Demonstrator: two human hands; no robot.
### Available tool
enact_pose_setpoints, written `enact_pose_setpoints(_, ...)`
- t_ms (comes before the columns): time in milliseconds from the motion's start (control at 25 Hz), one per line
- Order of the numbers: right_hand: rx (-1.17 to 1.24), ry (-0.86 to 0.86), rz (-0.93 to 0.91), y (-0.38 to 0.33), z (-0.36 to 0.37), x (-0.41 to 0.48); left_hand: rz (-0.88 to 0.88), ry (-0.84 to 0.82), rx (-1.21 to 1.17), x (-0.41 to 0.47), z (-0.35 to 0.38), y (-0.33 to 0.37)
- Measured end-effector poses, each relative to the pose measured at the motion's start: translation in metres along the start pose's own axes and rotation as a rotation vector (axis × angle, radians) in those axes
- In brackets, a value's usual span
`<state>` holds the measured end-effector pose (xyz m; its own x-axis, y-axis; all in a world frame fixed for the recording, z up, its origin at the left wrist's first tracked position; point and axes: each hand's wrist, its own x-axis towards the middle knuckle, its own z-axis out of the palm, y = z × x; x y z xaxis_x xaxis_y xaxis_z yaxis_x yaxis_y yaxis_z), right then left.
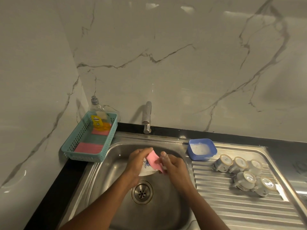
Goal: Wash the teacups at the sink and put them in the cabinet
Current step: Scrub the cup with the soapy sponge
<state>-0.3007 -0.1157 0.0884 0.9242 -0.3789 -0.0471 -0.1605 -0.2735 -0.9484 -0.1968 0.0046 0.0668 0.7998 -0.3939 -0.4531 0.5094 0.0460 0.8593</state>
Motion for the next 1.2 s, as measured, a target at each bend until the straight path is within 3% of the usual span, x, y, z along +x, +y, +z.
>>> enact_pose_setpoints(120, 0.035, -0.053, 0.048, 0.000, 0.005, 0.005, 0.055, 0.002, 0.044, 0.000, 0.003, 0.005)
enact_pose_setpoints(320, -0.213, 0.001, 0.126, 0.011, 0.022, 0.011, 0.079, 0.025, 0.150, -0.003, 0.010, -0.002)
enact_pose_setpoints(400, -0.103, 0.056, 0.161, 0.012, 0.025, 0.007, 0.061, 0.027, 0.158, -0.003, 0.012, -0.007)
enact_pose_setpoints(520, 0.142, -0.064, 0.160, 0.014, 0.021, -0.008, 0.087, 0.030, 0.184, 0.000, 0.007, -0.003)
enact_pose_setpoints(600, 0.100, -0.058, 0.119, 0.016, 0.021, -0.008, 0.070, -0.019, 0.201, 0.001, 0.005, 0.000)
enact_pose_setpoints(680, 0.023, 0.079, 0.132, 0.015, 0.025, 0.003, 0.052, -0.057, 0.201, -0.003, 0.009, -0.004)
enact_pose_setpoints(760, 0.069, 0.139, 0.269, 0.010, 0.028, 0.010, 0.079, -0.043, 0.205, -0.006, 0.013, -0.007)
enact_pose_setpoints(880, 0.476, 0.048, 0.530, -0.001, 0.025, 0.008, 0.144, 0.011, 0.173, -0.004, 0.012, -0.001)
enact_pose_setpoints(960, 0.650, 0.030, 0.447, 0.000, 0.028, 0.000, 0.159, 0.086, 0.111, 0.001, 0.008, 0.006)
enact_pose_setpoints(1080, 0.524, 0.077, 0.197, 0.009, 0.040, -0.011, 0.175, 0.173, 0.088, 0.003, 0.007, 0.007)
enact_pose_setpoints(1200, 0.356, 0.191, 0.172, 0.010, 0.041, -0.003, 0.135, 0.113, 0.104, -0.005, 0.010, 0.001)
